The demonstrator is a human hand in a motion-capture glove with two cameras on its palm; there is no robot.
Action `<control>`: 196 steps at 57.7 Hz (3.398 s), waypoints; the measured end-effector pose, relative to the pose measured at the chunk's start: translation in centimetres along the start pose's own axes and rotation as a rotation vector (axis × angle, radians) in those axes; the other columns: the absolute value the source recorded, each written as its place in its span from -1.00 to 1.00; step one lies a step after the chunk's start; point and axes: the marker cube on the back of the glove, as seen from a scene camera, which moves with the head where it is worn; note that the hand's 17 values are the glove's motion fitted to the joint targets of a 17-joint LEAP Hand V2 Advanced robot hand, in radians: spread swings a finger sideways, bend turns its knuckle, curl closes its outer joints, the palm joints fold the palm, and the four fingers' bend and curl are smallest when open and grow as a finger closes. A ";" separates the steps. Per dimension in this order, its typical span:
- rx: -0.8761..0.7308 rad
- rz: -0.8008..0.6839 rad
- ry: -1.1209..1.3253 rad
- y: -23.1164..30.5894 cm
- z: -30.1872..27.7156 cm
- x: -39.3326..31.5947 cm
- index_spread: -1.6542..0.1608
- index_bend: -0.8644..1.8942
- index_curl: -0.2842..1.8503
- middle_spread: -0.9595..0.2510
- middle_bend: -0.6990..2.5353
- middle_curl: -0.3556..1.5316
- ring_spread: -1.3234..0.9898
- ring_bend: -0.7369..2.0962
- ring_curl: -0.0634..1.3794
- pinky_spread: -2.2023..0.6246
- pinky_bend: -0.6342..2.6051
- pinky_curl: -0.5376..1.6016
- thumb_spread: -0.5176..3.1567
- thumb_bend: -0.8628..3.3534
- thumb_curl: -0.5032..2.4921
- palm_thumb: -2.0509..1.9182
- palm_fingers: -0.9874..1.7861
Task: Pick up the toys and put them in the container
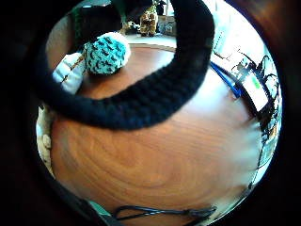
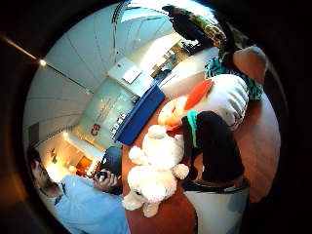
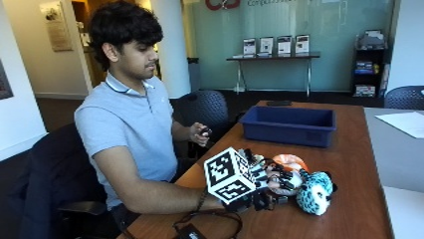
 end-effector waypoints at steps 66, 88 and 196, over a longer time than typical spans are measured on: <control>-0.748 0.418 0.490 -15.4 7.2 -2.6 0.45 -0.21 -0.51 0.56 -0.25 -0.30 0.03 -0.12 -0.62 0.54 -0.03 -0.17 0.17 -0.40 -0.40 0.34 0.12; -0.445 0.175 0.333 -23.0 3.2 -15.0 0.50 -0.13 -0.38 0.60 -0.17 -0.19 -0.05 0.03 -0.46 0.44 -0.07 -0.19 0.15 -0.28 -0.34 0.46 0.28; -1.039 0.105 0.294 -9.3 14.1 -15.2 0.46 -0.26 -0.47 0.63 -0.48 -0.35 0.14 -0.37 -0.64 0.58 0.15 -0.16 0.17 -0.45 -0.44 0.16 -0.36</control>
